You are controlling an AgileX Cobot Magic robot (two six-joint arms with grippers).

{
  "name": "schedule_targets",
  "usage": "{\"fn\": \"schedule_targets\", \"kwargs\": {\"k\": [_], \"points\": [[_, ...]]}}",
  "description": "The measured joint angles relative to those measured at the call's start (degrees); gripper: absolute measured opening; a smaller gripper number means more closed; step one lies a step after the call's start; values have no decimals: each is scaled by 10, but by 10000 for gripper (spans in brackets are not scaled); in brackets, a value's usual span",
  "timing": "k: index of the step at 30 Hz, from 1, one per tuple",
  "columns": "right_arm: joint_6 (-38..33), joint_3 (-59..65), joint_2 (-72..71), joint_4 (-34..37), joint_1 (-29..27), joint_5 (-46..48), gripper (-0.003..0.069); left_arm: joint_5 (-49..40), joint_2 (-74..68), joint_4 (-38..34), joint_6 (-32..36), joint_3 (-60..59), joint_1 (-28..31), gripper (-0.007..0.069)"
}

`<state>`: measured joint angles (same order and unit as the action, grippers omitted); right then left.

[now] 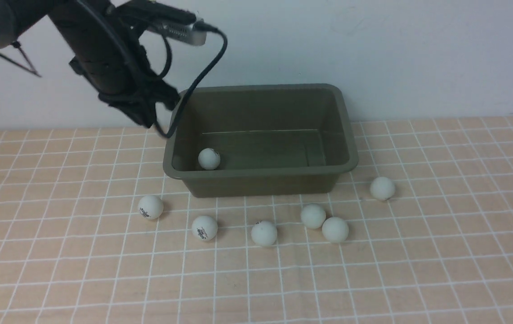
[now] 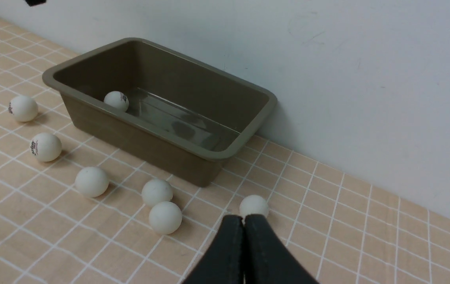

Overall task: Put the table tennis balls into the box on the light coffee tablecloth.
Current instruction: 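Reach for and grasp a ping pong ball on the table beside the basket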

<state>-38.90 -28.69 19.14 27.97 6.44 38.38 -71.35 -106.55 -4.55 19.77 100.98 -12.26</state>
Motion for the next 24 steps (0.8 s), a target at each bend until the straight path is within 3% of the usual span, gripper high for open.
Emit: {"fn": "schedule_targets", "kwargs": {"k": [6, 11, 19, 21, 24], "points": [[0, 0, 0, -2, 0, 20, -13, 0, 46, -4, 159, -129, 7, -15], [0, 0, 0, -2, 0, 23, -13, 27, 23, -26, 193, -154, 26, 52], [1, 0, 0, -2, 0, 50, -13, 107, -33, -97, 206, -154, 78, 384], [1, 0, 0, -2, 0, 56, -13, 118, -52, -125, 209, -154, 87, 448], [1, 0, 0, -2, 0, 60, -13, 124, -75, -152, 223, -154, 90, 471]]}}
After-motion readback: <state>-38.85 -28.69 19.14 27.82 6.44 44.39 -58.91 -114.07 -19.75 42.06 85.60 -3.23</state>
